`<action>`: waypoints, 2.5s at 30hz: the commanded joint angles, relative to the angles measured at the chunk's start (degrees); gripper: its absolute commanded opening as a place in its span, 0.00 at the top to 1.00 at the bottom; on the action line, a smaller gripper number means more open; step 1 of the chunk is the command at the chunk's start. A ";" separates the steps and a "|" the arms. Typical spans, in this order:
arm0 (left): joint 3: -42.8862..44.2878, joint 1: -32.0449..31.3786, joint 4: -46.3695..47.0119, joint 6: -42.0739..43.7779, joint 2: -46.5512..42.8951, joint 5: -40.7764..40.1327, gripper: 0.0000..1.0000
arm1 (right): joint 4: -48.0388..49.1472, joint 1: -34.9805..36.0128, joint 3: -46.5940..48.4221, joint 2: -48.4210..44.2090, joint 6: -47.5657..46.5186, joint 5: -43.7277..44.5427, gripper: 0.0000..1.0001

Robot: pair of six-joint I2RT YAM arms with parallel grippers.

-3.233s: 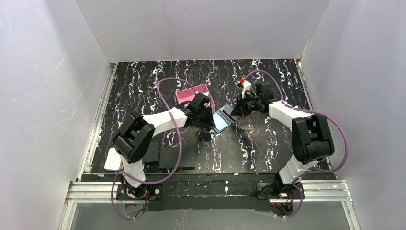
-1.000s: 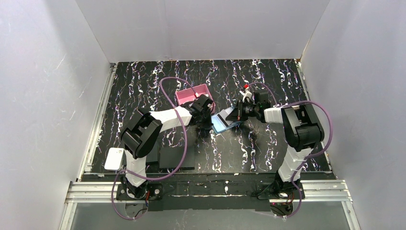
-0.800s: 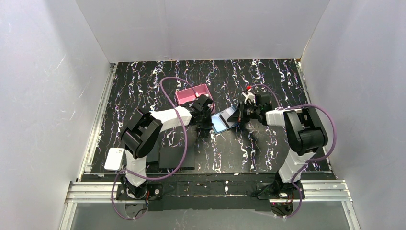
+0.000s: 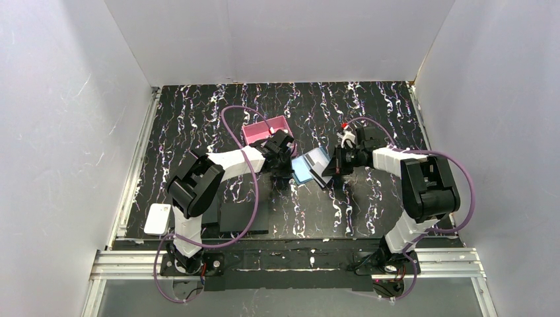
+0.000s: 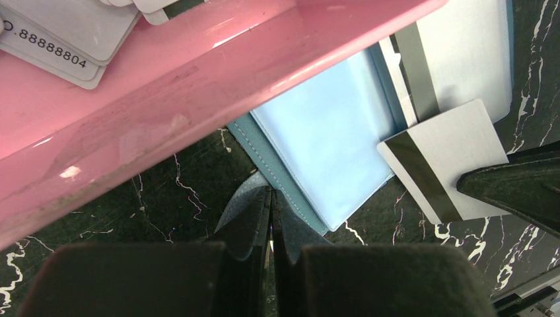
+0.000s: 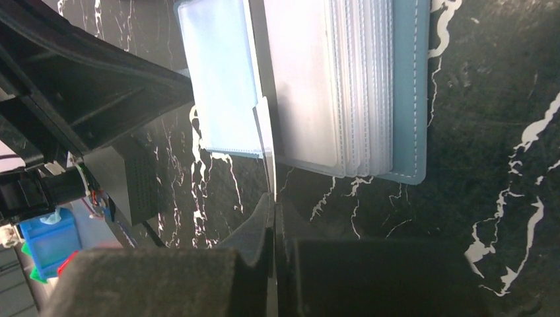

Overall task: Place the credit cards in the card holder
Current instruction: Insert the credit card into the card holder.

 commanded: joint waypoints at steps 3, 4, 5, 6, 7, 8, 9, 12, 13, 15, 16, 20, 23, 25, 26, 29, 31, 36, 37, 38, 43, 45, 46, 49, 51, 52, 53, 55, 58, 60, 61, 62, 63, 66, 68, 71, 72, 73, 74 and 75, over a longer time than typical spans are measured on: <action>0.52 -0.45 -1.01 0.40 1.68 0.24 1.00 | -3.94 -0.36 2.35 2.28 -4.16 -2.92 0.99; 0.52 -0.39 -1.01 0.47 1.69 0.29 1.00 | -3.44 -0.32 2.83 3.33 -4.21 -3.42 0.99; 0.59 -0.37 -1.01 0.52 1.70 0.29 1.00 | -2.88 -0.36 3.23 4.11 -4.11 -3.94 0.99; 0.57 -0.37 -1.07 0.60 1.65 0.29 1.00 | -2.06 -0.36 3.62 4.77 -3.72 -4.17 0.99; 0.59 -0.42 -1.09 0.69 1.54 0.23 1.00 | -1.33 -0.36 4.23 5.31 -3.51 -4.54 0.99; 0.58 -0.38 -1.09 0.73 1.40 0.21 1.00 | -0.44 -0.36 4.79 5.88 -3.07 -5.11 0.99; 0.58 -0.44 -1.09 0.79 1.42 0.14 1.00 | 0.39 -0.36 5.35 6.64 -2.65 -5.59 0.99; 0.71 -0.38 -1.09 0.74 1.66 0.28 1.00 | 0.90 -0.36 7.60 9.35 -2.45 -6.64 0.99; 0.79 -0.37 -1.09 0.76 1.71 0.42 1.00 | 1.41 -0.35 8.07 9.96 -2.46 -6.69 0.99; 0.80 -0.39 -1.09 0.66 1.82 0.51 1.00 | 2.11 -0.36 8.88 11.26 -2.46 -6.85 0.99; 0.89 -0.39 -1.09 0.72 1.94 0.55 1.00 | 2.65 -0.36 9.09 11.71 -2.34 -6.88 0.99; 1.06 -0.38 -1.09 0.74 2.26 0.63 1.00 | 6.88 -0.28 8.91 12.91 -1.17 -7.49 0.99; 1.26 -0.44 -1.09 0.74 2.52 0.80 1.00 | 10.09 -0.19 8.53 13.64 -0.55 -7.83 0.99; 1.27 -0.37 -1.09 0.76 2.59 0.81 1.00 | 11.63 -0.19 8.34 14.09 -0.54 -8.11 0.99; 1.24 -0.39 -1.09 0.74 2.53 0.77 1.00 | 12.39 -0.19 8.13 14.22 -0.42 -8.16 0.99; 1.00 -0.42 -1.01 0.76 2.40 0.56 1.00 | 15.97 -0.11 6.95 14.50 1.00 -8.13 0.99; 1.00 -0.44 -0.90 0.74 2.39 0.56 1.00 | 19.05 0.10 5.78 14.59 2.28 -7.87 0.99; 0.91 -0.45 -0.92 0.71 2.31 0.64 1.00 | 26.30 0.66 3.33 15.52 5.69 -7.33 0.99; 0.86 -0.43 -0.92 0.66 2.24 0.64 1.00 | 27.34 0.83 3.09 15.84 6.36 -7.59 0.99; 0.87 -0.43 -0.84 0.65 2.23 0.64 1.00 | 27.99 0.98 2.92 16.01 6.89 -7.63 0.99; 0.77 -0.46 -0.83 0.74 1.96 0.56 1.00 | 33.17 1.55 0.28 15.87 11.58 -7.79 0.99; 0.84 -0.42 -0.82 0.74 1.84 0.56 1.00 | 33.89 1.69 -0.90 15.30 12.71 -7.49 0.99; 0.82 -0.45 -0.83 0.74 1.80 0.56 1.00 | 33.98 1.66 -1.65 14.77 13.12 -6.95 0.99; 0.70 -0.45 -0.83 0.89 1.69 0.47 1.00 | 33.85 1.66 -3.38 13.04 14.30 -5.48 0.96; 0.60 -0.41 -0.83 0.83 1.60 0.47 1.00 | 32.96 1.66 -3.81 11.84 14.44 -5.20 0.92; 0.61 -0.48 -0.83 0.83 1.60 0.47 1.00 | 31.48 1.66 -3.77 11.08 13.55 -4.42 0.88; 0.55 -0.43 -0.83 0.83 1.53 0.53 1.00 | 29.07 1.66 -3.16 10.16 11.90 -3.73 0.85; 0.52 -0.43 -0.83 0.96 1.36 0.47 1.00 | 23.14 1.61 -0.97 8.62 7.80 -2.30 0.76; 0.48 -0.43 -0.82 1.00 1.26 0.47 1.00 | 11.85 1.85 4.72 6.94 0.12 0.94 0.67; 0.57 -0.46 -0.82 1.05 1.25 0.51 1.00 | 3.70 2.51 8.45 6.31 -4.34 4.47 0.60; 0.54 -0.47 -0.83 0.99 1.26 0.59 1.00 | 0.44 2.86 10.03 6.42 -6.10 5.83 0.58; 0.57 -0.50 -0.79 0.92 1.31 0.64 1.00 | -2.06 3.26 11.36 6.48 -7.50 6.84 0.57; 0.64 -0.53 -0.67 0.85 1.35 0.72 1.00 | -3.47 3.69 12.02 6.27 -8.52 8.09 0.56; 0.76 -0.51 -0.65 0.79 1.54 0.82 1.00 | -4.11 4.74 12.64 6.68 -9.97 9.41 0.49; 0.76 -0.59 -0.57 0.79 1.54 0.82 1.00 | -4.01 5.19 13.16 7.95 -10.25 9.08 0.49; 0.75 -0.61 -0.52 0.91 1.42 0.79 1.00 | -2.49 6.06 12.76 8.80 -9.58 8.75 0.49; 0.70 -0.63 -0.56 1.00 1.29 0.82 1.00 | -1.96 6.36 12.48 8.71 -9.38 8.54 0.50; 0.58 -0.59 -0.57 1.05 1.14 0.82 1.00 | -1.28 6.66 11.89 8.53 -9.10 8.49 0.51; 0.60 -0.60 -0.57 1.07 1.03 0.75 1.00 | -0.73 6.96 11.39 8.22 -8.78 8.68 0.52; 0.49 -0.63 -0.57 1.02 0.95 0.73 1.00 | -0.06 7.20 10.87 7.95 -8.61 8.92 0.52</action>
